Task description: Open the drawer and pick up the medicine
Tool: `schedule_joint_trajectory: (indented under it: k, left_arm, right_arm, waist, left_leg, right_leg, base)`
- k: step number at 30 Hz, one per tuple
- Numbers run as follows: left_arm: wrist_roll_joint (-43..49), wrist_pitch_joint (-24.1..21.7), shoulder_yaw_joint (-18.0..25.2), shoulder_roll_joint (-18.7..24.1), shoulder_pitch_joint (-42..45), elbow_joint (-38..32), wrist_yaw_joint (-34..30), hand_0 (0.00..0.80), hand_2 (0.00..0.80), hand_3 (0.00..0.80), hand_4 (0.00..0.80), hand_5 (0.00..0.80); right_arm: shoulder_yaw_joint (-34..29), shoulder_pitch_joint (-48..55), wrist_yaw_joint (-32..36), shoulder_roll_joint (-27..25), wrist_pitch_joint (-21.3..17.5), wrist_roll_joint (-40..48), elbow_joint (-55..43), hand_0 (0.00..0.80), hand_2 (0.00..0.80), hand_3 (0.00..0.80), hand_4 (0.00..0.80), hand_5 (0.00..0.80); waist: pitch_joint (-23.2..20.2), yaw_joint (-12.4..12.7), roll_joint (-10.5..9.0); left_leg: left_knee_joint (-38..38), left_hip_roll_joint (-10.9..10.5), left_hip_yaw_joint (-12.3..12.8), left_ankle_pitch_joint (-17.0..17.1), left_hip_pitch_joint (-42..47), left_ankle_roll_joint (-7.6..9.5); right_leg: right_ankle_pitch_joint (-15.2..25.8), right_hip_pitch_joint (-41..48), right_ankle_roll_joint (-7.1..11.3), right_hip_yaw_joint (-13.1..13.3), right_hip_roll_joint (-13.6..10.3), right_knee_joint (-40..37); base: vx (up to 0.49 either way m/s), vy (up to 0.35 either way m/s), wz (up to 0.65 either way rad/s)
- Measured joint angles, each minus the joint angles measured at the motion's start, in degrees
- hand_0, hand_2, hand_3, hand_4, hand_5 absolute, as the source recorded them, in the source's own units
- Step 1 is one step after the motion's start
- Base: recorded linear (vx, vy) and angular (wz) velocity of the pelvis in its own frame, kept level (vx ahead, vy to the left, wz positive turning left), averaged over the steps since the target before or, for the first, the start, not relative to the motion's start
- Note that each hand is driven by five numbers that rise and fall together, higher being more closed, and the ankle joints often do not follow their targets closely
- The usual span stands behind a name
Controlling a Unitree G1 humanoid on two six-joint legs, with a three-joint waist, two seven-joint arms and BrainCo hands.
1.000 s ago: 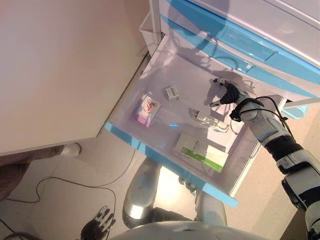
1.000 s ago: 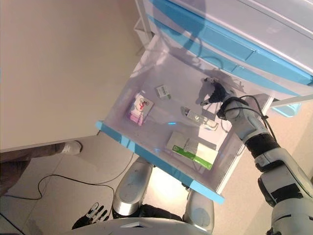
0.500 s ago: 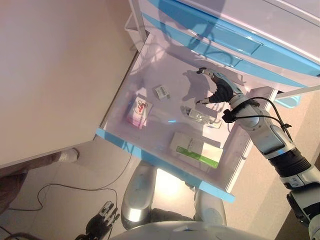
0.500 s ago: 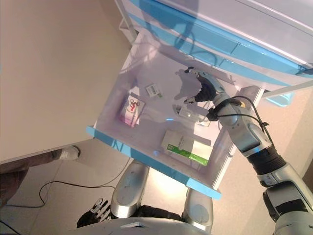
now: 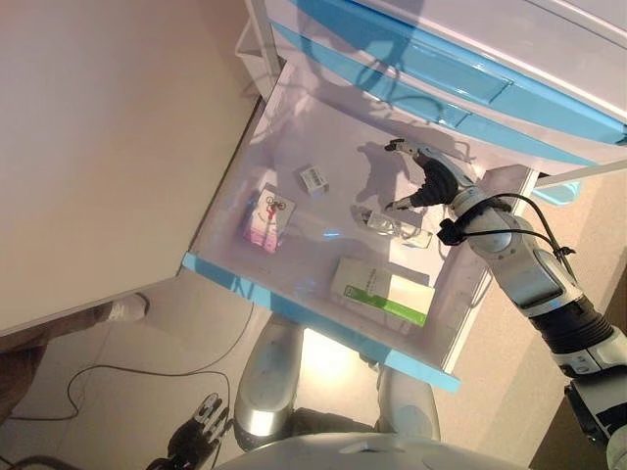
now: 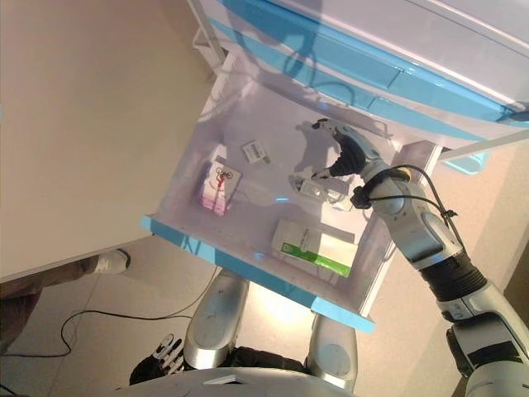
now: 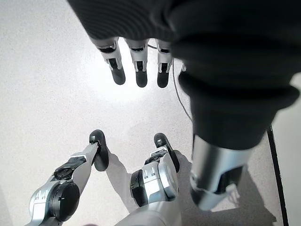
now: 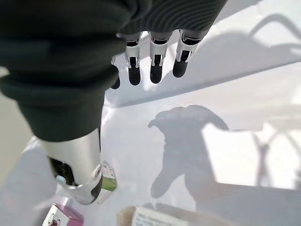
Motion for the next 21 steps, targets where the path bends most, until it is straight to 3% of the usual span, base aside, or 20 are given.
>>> schedule_joint_trajectory:
  k: [21]
  left_arm:
    - [-0.2,0.2,0.0,-0.1,-0.5,0.0,-0.1,0.0,0.0,0.0,0.0,0.0]
  right_arm:
    - [1.5,4.8,2.5,2.6,2.6,-4.0,3.9,0.0,0.0,0.0,0.0,0.0]
  waist:
    - [0.0,-1.3,-0.07]
  left_leg:
    - [0.1,0.0,1.2,0.4,-1.1,0.53]
  right_leg:
    - [0.1,-2.5,-0.03,1.7,-0.3,1.9]
  base:
    - [-0.001,0.003,-0.01]
